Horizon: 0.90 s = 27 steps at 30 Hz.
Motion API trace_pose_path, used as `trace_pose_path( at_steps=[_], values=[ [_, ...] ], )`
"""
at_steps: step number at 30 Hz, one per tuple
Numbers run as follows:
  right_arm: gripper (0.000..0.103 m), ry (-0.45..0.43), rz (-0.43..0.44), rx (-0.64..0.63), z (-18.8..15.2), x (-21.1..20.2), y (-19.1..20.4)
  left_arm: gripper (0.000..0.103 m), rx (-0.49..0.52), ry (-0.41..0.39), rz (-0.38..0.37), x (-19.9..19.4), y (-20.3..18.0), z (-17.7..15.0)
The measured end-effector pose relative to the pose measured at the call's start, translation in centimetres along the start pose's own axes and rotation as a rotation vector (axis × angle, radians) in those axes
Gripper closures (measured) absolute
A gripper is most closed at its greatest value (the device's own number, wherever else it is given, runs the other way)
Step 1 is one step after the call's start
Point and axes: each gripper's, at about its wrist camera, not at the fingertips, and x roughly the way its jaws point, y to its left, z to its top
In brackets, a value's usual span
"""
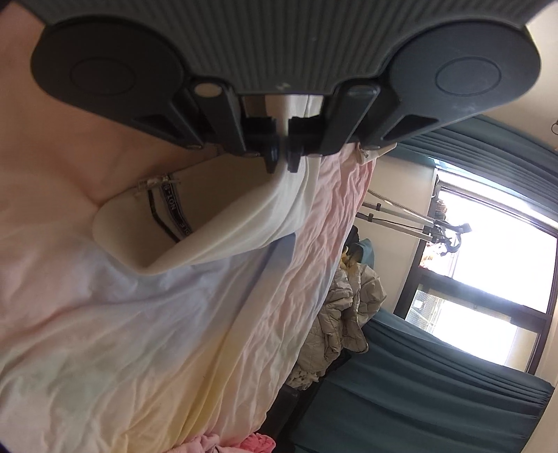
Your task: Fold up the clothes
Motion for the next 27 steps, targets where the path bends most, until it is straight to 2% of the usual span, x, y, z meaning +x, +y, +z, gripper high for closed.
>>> trace_pose_path(
  at_steps=[1, 3, 5, 7, 9, 14, 19, 22, 23, 24, 26, 27],
  values=[
    [0.091, 0.002, -0.006, 0.018, 0.2, 0.0, -0.2, 0.017, -0.057, 0.002, -0.002, 0.0, 0.8, 0.2],
    [0.076, 0.002, -0.018, 0.055, 0.5, 0.1, -0.8, 0.017, -0.166, 0.027, -0.005, 0.6, 2.3, 0.5],
    [0.066, 0.001, -0.025, 0.080, 0.9, 0.4, -1.1, 0.017, -0.254, 0.040, 0.000, 1.3, 3.5, 0.8],
    [0.065, -0.005, -0.029, 0.084, 1.3, 0.7, -1.2, 0.017, -0.326, 0.048, 0.002, 2.0, 4.6, 1.0],
    [0.057, -0.022, -0.034, 0.095, 1.4, 0.9, -1.4, 0.017, -0.388, 0.051, 0.004, 2.6, 5.5, 1.1],
    [0.057, -0.022, -0.047, 0.120, 1.9, 2.5, -2.1, 0.018, -0.526, 0.014, 0.011, 3.5, 7.2, 1.6],
    [0.056, -0.029, -0.057, 0.126, 3.0, 4.3, -2.5, 0.018, -0.587, 0.030, 0.039, 4.2, 8.1, 2.5],
    [0.060, -0.046, -0.066, 0.082, 3.5, 4.8, -2.2, 0.021, -0.618, 0.026, 0.061, 4.5, 8.3, 2.9],
    [0.070, -0.055, -0.071, 0.059, 3.7, 4.9, -2.1, 0.023, -0.623, 0.025, 0.074, 4.6, 8.3, 3.1],
    [0.086, -0.069, -0.075, 0.038, 3.9, 4.9, -1.9, 0.027, -0.626, 0.024, 0.088, 4.8, 8.2, 3.2],
    [0.091, -0.087, -0.074, 0.002, 4.2, 4.9, -1.7, 0.046, -0.612, 0.037, 0.135, 5.0, 8.0, 3.7],
    [0.094, -0.097, -0.081, -0.021, 4.4, 4.8, -1.5, 0.060, -0.606, 0.048, 0.156, 5.0, 8.1, 4.0]
  ],
)
